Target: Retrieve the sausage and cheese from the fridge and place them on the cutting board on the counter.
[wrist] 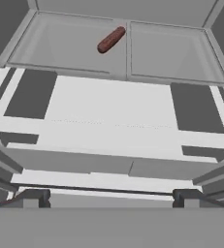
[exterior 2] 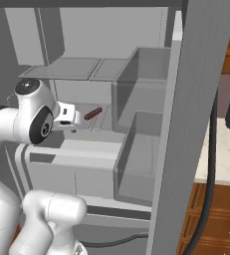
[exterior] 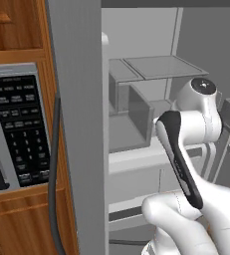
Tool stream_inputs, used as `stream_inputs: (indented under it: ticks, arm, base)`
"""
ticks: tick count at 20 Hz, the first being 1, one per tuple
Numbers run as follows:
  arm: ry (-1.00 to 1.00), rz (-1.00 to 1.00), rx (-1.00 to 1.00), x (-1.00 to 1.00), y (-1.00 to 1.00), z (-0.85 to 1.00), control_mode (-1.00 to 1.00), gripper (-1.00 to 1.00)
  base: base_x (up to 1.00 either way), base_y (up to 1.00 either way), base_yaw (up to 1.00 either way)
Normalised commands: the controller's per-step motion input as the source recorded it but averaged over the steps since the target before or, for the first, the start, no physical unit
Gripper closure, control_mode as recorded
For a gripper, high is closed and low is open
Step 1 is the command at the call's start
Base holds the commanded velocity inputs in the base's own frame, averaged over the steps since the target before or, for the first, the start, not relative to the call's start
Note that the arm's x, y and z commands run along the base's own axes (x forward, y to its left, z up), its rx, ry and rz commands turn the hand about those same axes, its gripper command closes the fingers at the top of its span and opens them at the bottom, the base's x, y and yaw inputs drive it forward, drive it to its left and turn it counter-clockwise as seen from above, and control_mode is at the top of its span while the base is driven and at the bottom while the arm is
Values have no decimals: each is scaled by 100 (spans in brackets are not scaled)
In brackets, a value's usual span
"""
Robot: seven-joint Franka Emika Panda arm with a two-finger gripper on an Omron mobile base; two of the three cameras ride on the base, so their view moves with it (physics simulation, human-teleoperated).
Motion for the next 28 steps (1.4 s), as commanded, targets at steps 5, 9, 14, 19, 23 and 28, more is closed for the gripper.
stream_inputs:
  ticks: [5, 9, 14, 19, 23, 28]
  arm:
    - [1, -16, 0, 47, 0, -61, -100, -100]
    - [0, -12, 1, 44, 0, -36, -100, -100]
    - [-1, -9, 11, 47, 0, -12, -100, -100]
    - [-3, -9, 11, 65, 1, -1, -100, -100]
    - [-4, -9, 2, 65, 1, -6, -100, -100]
    - [-8, -6, 0, 45, 12, -17, -100, -100]
  base:
    - [0, 0, 0]
    - [0, 0, 0]
    - [0, 0, 0]
    - [0, 0, 0]
    - [0, 0, 0]
    - [0, 0, 0]
